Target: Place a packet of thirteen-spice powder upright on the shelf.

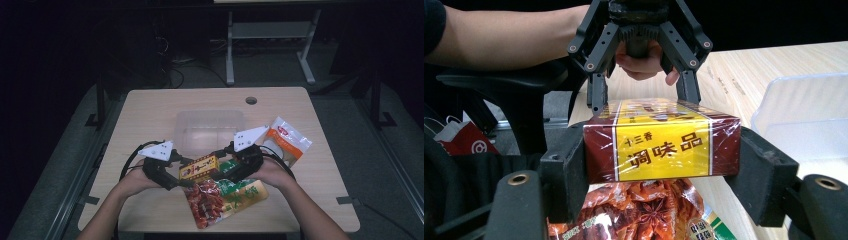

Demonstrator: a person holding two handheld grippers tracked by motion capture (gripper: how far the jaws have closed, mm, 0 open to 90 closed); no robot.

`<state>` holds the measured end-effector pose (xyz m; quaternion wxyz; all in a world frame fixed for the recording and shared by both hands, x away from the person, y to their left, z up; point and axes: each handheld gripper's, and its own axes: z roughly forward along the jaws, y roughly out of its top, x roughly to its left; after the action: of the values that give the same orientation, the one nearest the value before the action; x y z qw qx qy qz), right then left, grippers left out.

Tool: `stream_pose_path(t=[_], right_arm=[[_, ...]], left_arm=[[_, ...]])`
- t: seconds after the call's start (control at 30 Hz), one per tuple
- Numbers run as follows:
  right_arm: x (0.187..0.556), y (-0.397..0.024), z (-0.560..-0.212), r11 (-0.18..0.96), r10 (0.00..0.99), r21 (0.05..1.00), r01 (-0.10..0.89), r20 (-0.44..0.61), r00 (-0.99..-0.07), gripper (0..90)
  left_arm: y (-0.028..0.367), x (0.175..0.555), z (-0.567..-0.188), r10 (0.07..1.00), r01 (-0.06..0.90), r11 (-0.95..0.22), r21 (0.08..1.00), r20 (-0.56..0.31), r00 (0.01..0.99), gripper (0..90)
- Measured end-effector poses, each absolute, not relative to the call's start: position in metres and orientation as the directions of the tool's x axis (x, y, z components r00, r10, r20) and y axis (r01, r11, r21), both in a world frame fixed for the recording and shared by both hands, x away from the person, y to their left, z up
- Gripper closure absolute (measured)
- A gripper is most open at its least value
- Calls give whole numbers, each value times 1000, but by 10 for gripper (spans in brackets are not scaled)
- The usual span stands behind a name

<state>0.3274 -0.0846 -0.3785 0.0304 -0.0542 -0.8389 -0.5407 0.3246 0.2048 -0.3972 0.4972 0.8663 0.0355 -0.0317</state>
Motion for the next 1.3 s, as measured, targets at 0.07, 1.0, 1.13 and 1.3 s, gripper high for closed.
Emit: stream_pose_path(t=[0.07,1.0,1.13,1.3], right_arm=[[327,-85,-378,414,65,902,125,108,-992,316],[335,-106,-367,468,179,872,142,64,-982,319],[338,-109,-365,482,186,865,139,54,-981,319],[347,-112,-357,478,205,867,138,42,-978,319]], left_arm=[[203,323,-399,48,90,-515,852,-76,996,277],[269,294,-419,367,295,-559,775,-87,926,171],[275,287,-428,391,315,-560,766,-91,916,171],[279,287,-433,415,326,-583,744,-72,907,172]])
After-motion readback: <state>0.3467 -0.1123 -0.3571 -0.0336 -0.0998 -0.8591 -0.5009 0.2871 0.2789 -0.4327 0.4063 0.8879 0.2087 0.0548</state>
